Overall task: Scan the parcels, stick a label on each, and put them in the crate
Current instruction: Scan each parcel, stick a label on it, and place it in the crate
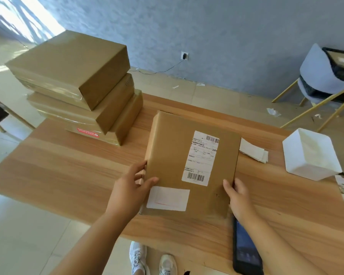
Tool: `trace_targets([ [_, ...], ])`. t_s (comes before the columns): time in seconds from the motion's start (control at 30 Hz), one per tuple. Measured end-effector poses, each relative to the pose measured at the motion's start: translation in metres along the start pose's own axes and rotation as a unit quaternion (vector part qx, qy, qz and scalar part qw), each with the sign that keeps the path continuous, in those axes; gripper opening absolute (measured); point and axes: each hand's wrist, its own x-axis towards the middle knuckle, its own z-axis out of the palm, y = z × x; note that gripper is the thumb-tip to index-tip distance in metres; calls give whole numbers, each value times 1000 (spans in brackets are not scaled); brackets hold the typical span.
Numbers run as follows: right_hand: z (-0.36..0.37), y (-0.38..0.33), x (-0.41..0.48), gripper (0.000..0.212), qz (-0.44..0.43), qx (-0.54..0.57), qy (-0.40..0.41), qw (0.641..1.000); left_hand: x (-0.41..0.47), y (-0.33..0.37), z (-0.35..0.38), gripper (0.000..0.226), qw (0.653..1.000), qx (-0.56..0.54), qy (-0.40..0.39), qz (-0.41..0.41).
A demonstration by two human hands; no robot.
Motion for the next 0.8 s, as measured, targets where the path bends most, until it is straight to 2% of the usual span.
trace_targets([
  [0.2, 49, -36, -17, 40, -127, -17, -59, 990, -39, -33, -54, 42, 988, -139, 71, 10],
  [0.37, 130, -67, -26, 31, -182, -54, -131, 973, -66, -76, -122, 40, 966, -199, 165, 5],
  [0.6, 292, -96, -55, 10, -195, -84, -218, 953, -99, -143, -243, 39, 945, -191, 263, -32],
  [0.8, 440, -110, -85, 10, -171, -108, -264, 943, -112, -197, -358, 33, 940, -135, 306, -69],
])
